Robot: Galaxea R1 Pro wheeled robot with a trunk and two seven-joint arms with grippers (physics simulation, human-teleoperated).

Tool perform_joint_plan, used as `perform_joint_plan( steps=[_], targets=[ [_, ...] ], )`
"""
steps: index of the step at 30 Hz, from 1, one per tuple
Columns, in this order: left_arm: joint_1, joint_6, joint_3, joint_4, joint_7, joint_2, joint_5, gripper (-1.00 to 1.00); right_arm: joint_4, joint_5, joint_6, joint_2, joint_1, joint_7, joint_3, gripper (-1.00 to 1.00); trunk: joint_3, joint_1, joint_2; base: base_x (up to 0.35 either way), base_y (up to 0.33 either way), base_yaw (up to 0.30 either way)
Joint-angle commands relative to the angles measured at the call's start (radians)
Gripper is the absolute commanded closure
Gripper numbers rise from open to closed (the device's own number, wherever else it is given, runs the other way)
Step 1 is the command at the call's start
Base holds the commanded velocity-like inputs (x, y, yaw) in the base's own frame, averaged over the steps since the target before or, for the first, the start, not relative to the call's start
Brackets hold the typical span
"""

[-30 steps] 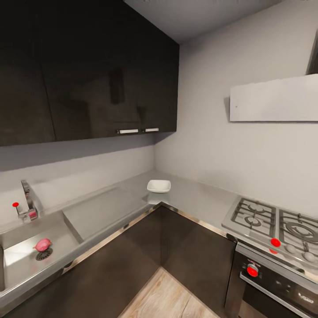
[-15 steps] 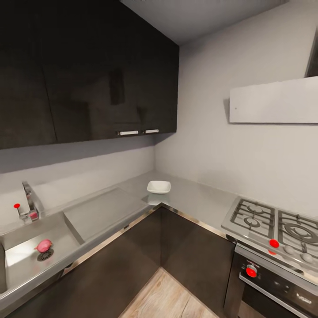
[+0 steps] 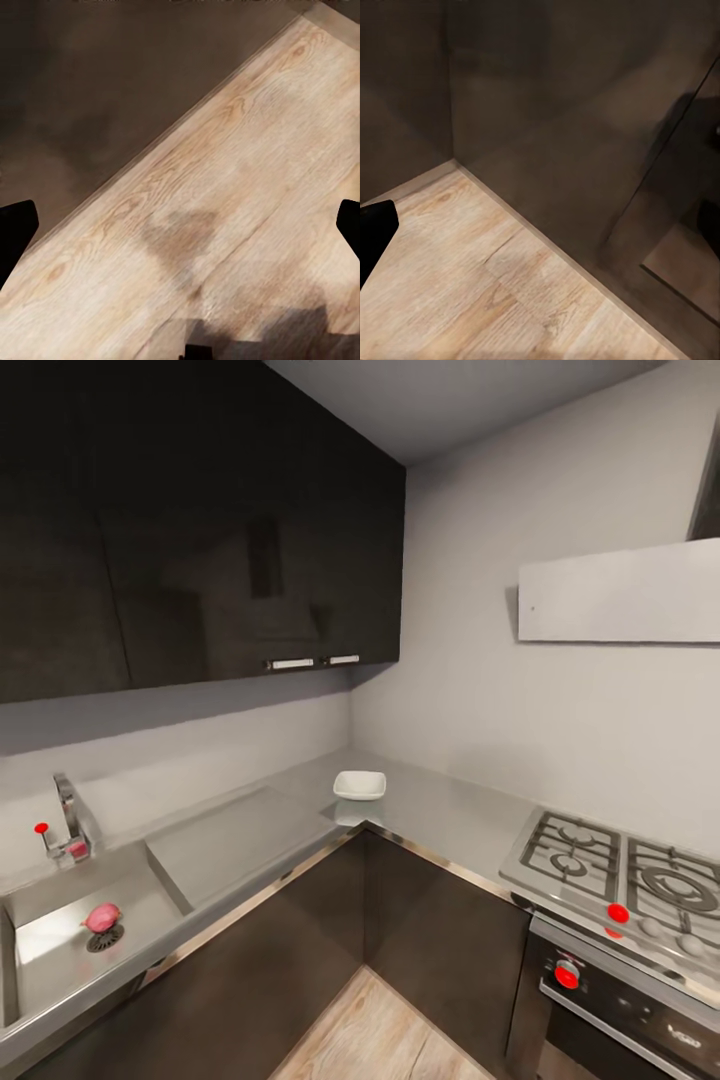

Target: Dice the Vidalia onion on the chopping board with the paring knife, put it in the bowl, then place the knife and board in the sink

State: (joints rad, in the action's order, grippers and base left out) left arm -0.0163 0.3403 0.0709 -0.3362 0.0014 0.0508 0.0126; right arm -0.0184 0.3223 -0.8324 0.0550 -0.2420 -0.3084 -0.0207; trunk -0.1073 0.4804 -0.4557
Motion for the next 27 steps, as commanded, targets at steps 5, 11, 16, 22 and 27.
perform_joint_plan(
  steps=[5,11,16,22,27],
  targets=[
    [0.0,0.003,0.001,0.001,0.0,0.0,0.001,-1.0,0.001,0.011,-0.001,0.0,0.0,-0.009,-0.002,-1.0,-0.015,-0.019,0.035,0.0,0.0,0.0],
    [0.0,0.003,0.001,0.0,0.0,0.0,0.001,-1.0,0.001,0.011,-0.001,0.001,0.0,-0.007,-0.002,-1.0,-0.025,-0.03,0.056,0.0,0.0,0.0],
    [0.0,0.003,0.001,0.0,0.0,0.0,0.001,-1.0,0.001,0.011,-0.001,0.002,0.0,-0.008,-0.002,-1.0,-0.023,-0.03,0.056,0.0,0.0,0.0],
    [0.0,0.003,0.001,0.0,0.0,0.0,0.001,-1.0,0.001,0.011,-0.001,0.002,0.0,-0.008,-0.002,-1.0,-0.014,-0.03,0.056,0.0,0.0,0.0],
    [0.0,0.004,0.0,-0.001,0.0,0.0,0.001,-1.0,0.001,0.011,-0.001,0.002,0.0,-0.008,-0.002,-1.0,-0.007,-0.03,0.056,0.0,0.0,0.0]
  ],
)
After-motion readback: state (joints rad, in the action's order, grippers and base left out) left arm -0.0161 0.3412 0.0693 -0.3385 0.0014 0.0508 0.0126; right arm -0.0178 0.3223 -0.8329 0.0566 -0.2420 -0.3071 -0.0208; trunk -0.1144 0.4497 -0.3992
